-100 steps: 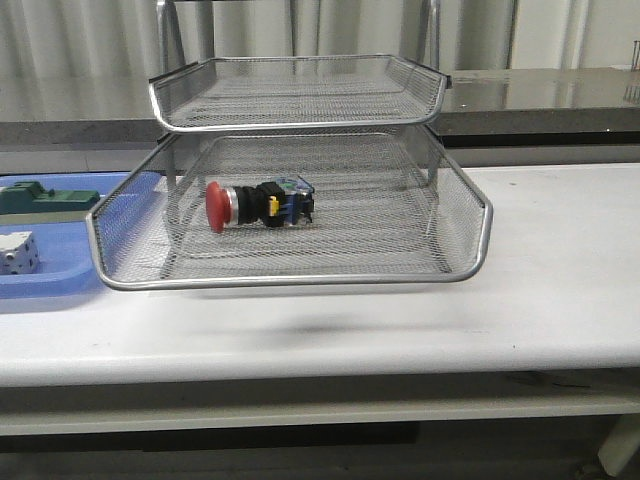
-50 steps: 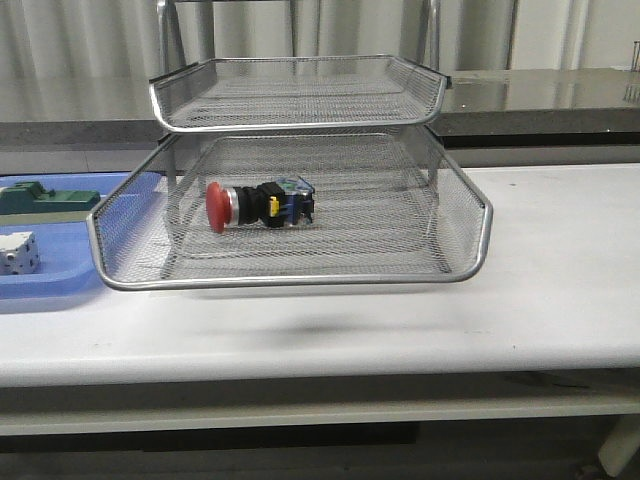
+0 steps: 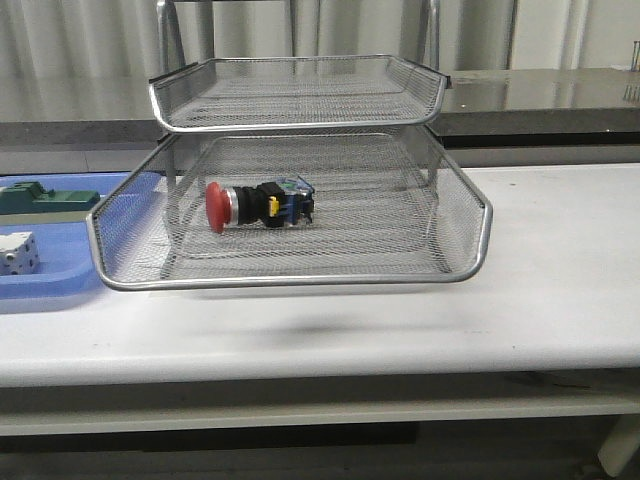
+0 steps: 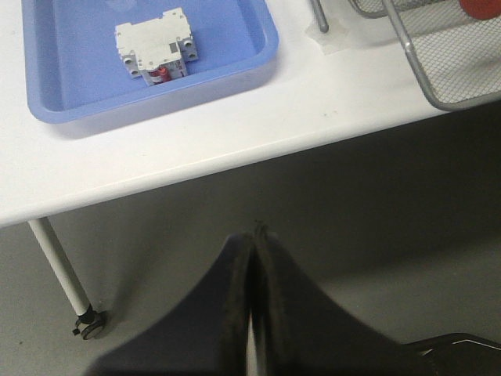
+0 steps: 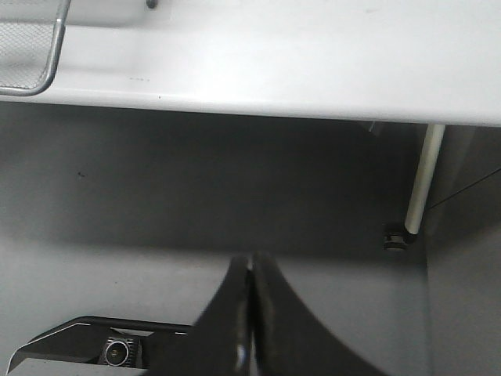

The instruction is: Place button on rack with both arms

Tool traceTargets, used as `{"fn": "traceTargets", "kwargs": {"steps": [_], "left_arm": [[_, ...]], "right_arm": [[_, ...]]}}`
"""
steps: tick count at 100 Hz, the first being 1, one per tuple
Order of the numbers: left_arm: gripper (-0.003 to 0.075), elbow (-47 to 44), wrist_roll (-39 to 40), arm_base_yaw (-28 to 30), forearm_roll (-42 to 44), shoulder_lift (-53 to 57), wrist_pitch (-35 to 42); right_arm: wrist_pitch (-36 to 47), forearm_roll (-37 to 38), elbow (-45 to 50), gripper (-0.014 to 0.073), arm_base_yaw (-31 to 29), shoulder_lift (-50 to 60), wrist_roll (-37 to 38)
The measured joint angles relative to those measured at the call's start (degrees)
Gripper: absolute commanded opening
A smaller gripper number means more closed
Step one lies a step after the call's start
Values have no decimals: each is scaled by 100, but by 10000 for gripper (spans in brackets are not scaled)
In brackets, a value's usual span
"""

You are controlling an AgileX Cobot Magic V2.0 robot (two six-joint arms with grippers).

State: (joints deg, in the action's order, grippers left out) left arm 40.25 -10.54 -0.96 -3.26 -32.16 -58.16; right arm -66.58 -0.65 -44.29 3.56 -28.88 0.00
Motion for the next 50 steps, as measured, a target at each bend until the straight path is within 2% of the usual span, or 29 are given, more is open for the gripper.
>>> {"fn": "traceTargets", "kwargs": {"steps": [50], "left_arm": [[-21, 0, 3, 0, 0, 0, 0]], "right_arm": [[172, -167, 0, -62, 0, 0, 0]]}}
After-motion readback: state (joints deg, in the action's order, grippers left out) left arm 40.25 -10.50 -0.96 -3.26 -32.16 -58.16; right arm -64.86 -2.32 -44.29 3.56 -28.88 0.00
